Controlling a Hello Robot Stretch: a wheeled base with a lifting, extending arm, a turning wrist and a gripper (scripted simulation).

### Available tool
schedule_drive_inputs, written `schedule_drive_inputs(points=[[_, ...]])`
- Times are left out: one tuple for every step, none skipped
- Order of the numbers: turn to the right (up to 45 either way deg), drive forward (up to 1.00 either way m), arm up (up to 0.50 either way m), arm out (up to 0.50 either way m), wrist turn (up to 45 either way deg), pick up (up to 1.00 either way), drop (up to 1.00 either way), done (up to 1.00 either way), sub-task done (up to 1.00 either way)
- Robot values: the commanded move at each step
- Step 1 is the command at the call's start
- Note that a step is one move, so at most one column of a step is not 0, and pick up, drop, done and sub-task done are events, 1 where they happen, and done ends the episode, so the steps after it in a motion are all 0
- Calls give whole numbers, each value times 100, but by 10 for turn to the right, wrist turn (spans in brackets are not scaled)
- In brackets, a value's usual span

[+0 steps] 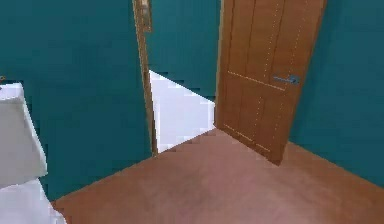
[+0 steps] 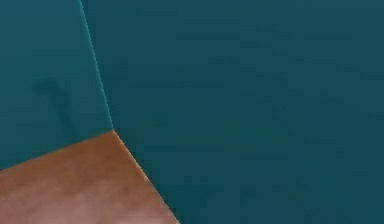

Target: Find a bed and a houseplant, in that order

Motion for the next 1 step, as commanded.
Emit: schedule_drive_inputs(points=[[0,100,0,0,0,0,0,0,0]])
